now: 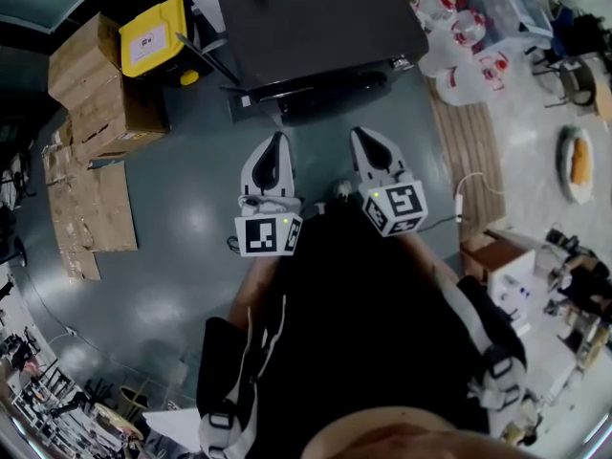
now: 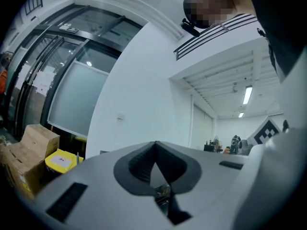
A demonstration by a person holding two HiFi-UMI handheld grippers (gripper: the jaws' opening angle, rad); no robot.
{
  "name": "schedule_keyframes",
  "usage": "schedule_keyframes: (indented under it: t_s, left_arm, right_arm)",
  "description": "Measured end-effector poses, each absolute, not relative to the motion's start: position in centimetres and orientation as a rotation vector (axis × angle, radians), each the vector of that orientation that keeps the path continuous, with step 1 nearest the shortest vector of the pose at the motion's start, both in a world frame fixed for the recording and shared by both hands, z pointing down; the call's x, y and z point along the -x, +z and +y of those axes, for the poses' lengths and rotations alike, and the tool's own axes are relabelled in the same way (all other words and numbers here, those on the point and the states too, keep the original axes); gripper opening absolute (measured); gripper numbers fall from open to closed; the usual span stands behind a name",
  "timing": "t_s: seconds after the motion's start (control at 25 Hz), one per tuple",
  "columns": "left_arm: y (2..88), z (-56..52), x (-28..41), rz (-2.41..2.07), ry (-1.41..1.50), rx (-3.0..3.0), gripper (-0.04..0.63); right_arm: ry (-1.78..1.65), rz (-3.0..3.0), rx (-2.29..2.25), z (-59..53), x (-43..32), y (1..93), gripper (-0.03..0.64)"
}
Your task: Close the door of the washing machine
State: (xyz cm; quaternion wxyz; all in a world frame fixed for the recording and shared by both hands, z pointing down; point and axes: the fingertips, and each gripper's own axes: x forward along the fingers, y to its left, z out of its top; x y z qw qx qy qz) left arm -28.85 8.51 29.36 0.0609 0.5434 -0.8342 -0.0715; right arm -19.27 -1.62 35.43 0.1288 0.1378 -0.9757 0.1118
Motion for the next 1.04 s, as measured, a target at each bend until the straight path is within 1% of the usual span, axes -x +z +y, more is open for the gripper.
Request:
schedule_keyframes:
  t_s: [0.2, 0.48, 1.04]
  left_arm:
    - [30.0, 8.7, 29.1, -2.519, -0.184, -1.644, 0.005]
    - [29.5, 8.7, 30.2, -2.526, -0.238, -1.610, 0.005]
    - [30.4, 8.8, 30.4, -2.509, -0.209, -1.630, 0.005]
  right_arm:
    - [0.305, -2.829, -0.398, -1.8, 19.8, 35.6, 0.006]
    - [0.315, -2.825, -0.403, -1.6, 20.4, 35.6, 0.006]
    - [0.313, -2.801, -0.404, -1.5, 20.6, 36.5, 0.005]
